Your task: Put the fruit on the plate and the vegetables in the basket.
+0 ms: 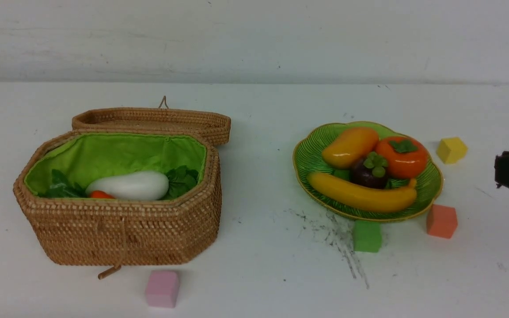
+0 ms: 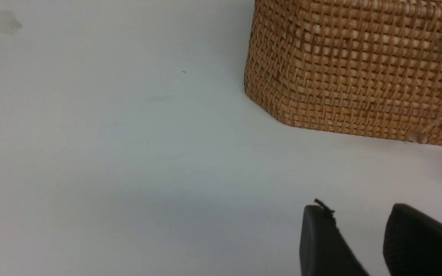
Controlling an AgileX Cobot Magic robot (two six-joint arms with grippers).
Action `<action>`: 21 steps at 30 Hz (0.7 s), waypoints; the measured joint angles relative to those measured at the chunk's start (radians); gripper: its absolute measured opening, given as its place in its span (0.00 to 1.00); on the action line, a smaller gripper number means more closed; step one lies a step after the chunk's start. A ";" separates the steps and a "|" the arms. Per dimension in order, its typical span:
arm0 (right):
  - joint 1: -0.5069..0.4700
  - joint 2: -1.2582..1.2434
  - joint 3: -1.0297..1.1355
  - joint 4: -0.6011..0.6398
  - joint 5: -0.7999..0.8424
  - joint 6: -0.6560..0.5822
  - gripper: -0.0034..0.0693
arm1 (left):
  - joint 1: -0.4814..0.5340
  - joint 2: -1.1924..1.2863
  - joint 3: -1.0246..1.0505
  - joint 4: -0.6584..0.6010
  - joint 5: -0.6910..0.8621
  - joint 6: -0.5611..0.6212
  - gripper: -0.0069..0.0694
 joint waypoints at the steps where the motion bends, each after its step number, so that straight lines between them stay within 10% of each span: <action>1: 0.000 0.000 0.000 0.000 0.001 0.000 0.04 | 0.000 0.000 0.000 0.000 0.000 0.000 0.40; 7: -0.012 0.000 0.004 -0.115 0.004 0.031 0.04 | 0.000 0.000 0.000 0.000 0.001 0.000 0.40; 13: -0.191 -0.132 0.143 -0.483 0.018 0.447 0.05 | 0.000 0.000 0.001 0.000 0.000 0.000 0.40; 21: -0.221 -0.459 0.498 -0.621 -0.123 0.583 0.05 | 0.000 0.000 0.001 0.000 0.000 0.000 0.40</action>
